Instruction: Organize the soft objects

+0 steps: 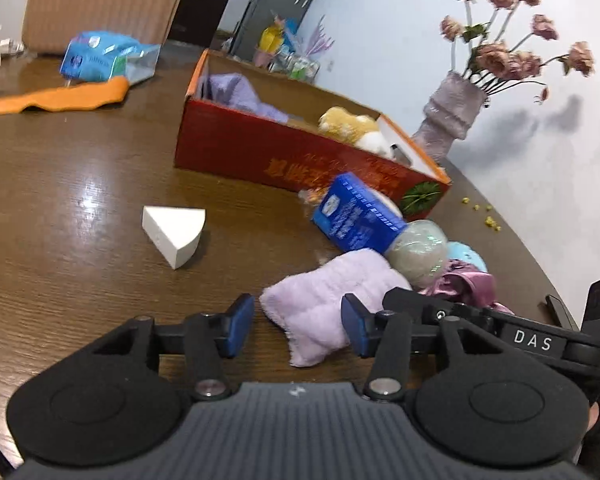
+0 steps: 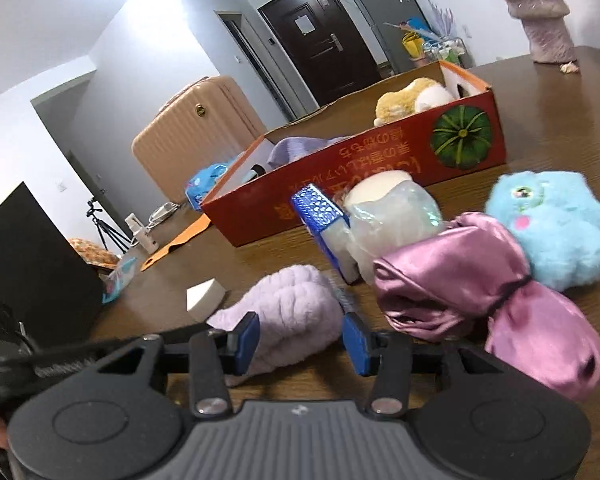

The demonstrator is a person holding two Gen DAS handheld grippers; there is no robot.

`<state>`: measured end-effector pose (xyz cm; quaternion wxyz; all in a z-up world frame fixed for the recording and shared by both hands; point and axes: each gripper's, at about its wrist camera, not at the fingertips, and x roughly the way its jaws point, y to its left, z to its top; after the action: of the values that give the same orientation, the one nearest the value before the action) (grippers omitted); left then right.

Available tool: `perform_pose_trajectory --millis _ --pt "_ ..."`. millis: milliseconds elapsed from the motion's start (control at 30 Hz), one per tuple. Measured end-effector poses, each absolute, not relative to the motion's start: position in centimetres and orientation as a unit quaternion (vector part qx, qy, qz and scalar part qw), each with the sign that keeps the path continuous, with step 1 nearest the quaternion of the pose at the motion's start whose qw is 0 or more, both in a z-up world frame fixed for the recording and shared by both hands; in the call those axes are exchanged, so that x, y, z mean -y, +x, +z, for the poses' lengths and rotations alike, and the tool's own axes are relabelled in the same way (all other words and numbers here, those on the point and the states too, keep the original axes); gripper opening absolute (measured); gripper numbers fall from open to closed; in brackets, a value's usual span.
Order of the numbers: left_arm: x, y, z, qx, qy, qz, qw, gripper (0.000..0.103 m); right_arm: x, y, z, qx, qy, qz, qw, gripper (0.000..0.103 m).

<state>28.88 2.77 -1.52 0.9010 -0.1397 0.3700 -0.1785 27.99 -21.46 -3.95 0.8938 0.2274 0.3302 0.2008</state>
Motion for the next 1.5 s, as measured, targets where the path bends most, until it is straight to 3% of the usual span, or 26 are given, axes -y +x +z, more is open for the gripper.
perform_pose_trajectory --millis 233,367,467,500,633,767,833,900,933,967,1167,1333,1500 --pt "-2.4 29.8 -2.0 -0.383 -0.157 -0.184 0.891 0.049 21.4 29.9 -3.7 -0.33 0.22 0.201 0.896 0.047" --pt "-2.6 30.2 -2.6 -0.383 -0.164 -0.176 0.892 0.044 21.5 31.5 -4.3 -0.337 0.228 0.215 0.888 0.046" --pt "-3.3 30.3 -2.3 -0.384 -0.176 -0.158 0.892 0.043 21.0 31.3 -3.8 -0.344 0.222 0.233 0.882 0.032" --pt "-3.7 30.1 -2.1 -0.382 -0.178 -0.153 0.894 0.043 20.7 30.7 -3.3 -0.349 0.212 0.242 0.88 0.032" --pt "-4.6 29.8 -1.4 -0.374 -0.187 -0.147 0.896 0.044 20.5 28.8 -1.2 -0.33 0.182 0.242 0.894 0.033" --pt "-3.8 30.5 -1.4 -0.379 -0.195 -0.158 0.891 0.057 20.9 31.2 -1.1 -0.313 0.189 0.219 0.905 0.045" --pt "-3.3 30.9 -1.7 -0.382 -0.195 -0.158 0.89 0.057 20.6 32.8 -1.6 -0.319 0.19 0.233 0.899 0.047" --pt "-3.1 31.1 -2.1 -0.385 -0.195 -0.154 0.889 0.055 19.9 33.9 -2.3 -0.333 0.188 0.241 0.892 0.045" --pt "-3.2 31.2 -2.3 -0.387 -0.198 -0.151 0.888 0.049 19.7 34.1 -2.7 -0.34 0.189 0.243 0.889 0.043" --pt "-3.3 31.2 -2.4 -0.389 -0.2 -0.153 0.886 0.039 19.4 34.0 -3.1 -0.347 0.19 0.245 0.885 0.034" --pt "-3.2 29.9 -1.1 -0.377 -0.172 -0.186 0.891 0.021 19.6 30.6 -3.0 -0.347 0.208 0.241 0.882 0.024" --pt "-3.5 32.0 4.7 -0.314 -0.152 -0.233 0.908 0.021 20.1 30.5 3.1 -0.27 0.204 0.26 0.904 0.023" --pt "-3.8 42.6 9.3 -0.304 -0.121 -0.228 0.917 0.02 18.8 40.9 7.8 -0.261 0.176 0.253 0.915 0.023"
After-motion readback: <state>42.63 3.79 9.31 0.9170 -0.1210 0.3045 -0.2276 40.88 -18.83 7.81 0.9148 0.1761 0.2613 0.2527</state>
